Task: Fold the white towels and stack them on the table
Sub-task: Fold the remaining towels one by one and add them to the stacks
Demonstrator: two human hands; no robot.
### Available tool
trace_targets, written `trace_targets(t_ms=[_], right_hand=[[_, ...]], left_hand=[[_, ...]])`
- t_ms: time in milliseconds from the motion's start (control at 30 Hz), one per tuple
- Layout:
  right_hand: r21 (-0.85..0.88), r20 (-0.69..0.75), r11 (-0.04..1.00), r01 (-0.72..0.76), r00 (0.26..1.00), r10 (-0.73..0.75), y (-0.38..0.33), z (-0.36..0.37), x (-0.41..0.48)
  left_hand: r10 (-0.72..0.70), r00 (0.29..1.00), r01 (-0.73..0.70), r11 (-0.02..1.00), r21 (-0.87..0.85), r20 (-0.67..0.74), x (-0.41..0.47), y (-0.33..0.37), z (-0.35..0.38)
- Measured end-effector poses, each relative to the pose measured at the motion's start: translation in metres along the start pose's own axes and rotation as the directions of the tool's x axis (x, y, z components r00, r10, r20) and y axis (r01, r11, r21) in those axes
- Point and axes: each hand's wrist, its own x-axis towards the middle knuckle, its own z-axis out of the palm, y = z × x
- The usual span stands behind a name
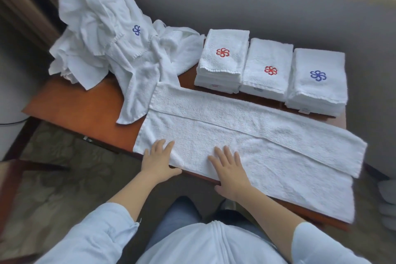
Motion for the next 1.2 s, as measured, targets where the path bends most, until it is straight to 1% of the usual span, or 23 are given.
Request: trace_targets(t_ms=[67, 133, 200, 300, 433, 533, 633, 700, 800, 900, 967, 1067, 1200], right_hand=[[0.006, -0.060, 1.000, -0.030, 0.998, 0.030, -0.006, 0.005, -0.003], [0.058, -0.103, 0.997, -0.059, 0.993, 0.065, -0.013, 0.007, -0.006], [0.108, -0.126, 0.989, -0.103, 0.985, 0.116, -0.021, 0.009, -0.011], [0.140, -0.134, 0.973, -0.182, 0.970, 0.201, -0.031, 0.010, -0.017], [0.127, -0.171, 0.964, -0.232, 0.953, 0.252, -0.041, 0.010, -0.020], [0.181, -0.228, 0.947, -0.264, 0.926, 0.301, -0.049, 0.012, -0.026], [0.237, -0.248, 0.914, -0.330, 0.889, 0.385, -0.061, 0.011, -0.034], [0.284, -0.253, 0.885, -0.369, 0.861, 0.440, -0.066, 0.012, -0.041], [0.345, -0.236, 0.854, -0.389, 0.845, 0.480, -0.070, 0.008, -0.049], [0.405, -0.188, 0.812, -0.420, 0.831, 0.524, -0.068, -0.009, -0.049], [0.471, -0.215, 0.773, -0.424, 0.795, 0.567, -0.065, -0.024, -0.044], [0.563, -0.290, 0.729, -0.388, 0.734, 0.615, -0.060, -0.048, -0.030], [0.631, -0.323, 0.692, -0.351, 0.692, 0.645, -0.045, -0.072, -0.005]], left_hand=[[0.035, 0.998, -0.031, 0.996, 0.083, -0.049, -0.002, -0.011, 0.002], [0.065, 0.987, -0.041, 0.986, 0.164, -0.146, -0.002, -0.023, 0.004], [0.096, 0.974, -0.053, 0.977, 0.207, -0.206, 0.000, -0.031, 0.005], [0.112, 0.968, -0.065, 0.977, 0.205, -0.224, 0.001, -0.037, 0.008], [0.140, 0.959, -0.078, 0.967, 0.242, -0.247, -0.003, -0.040, 0.012], [0.194, 0.946, -0.154, 0.974, 0.166, -0.259, -0.006, -0.050, 0.012], [0.233, 0.939, -0.221, 0.972, 0.073, -0.255, -0.010, -0.061, 0.008], [0.257, 0.936, -0.251, 0.966, 0.056, -0.241, -0.016, -0.067, 0.006], [0.282, 0.930, -0.274, 0.959, 0.065, -0.234, -0.021, -0.075, 0.002], [0.269, 0.935, -0.269, 0.963, 0.033, -0.232, -0.020, -0.079, -0.008], [0.268, 0.923, -0.273, 0.962, 0.021, -0.277, -0.016, -0.077, -0.018], [0.257, 0.896, -0.276, 0.961, -0.001, -0.363, -0.007, -0.069, -0.039], [0.274, 0.869, -0.292, 0.956, 0.020, -0.413, 0.014, -0.061, -0.068]])
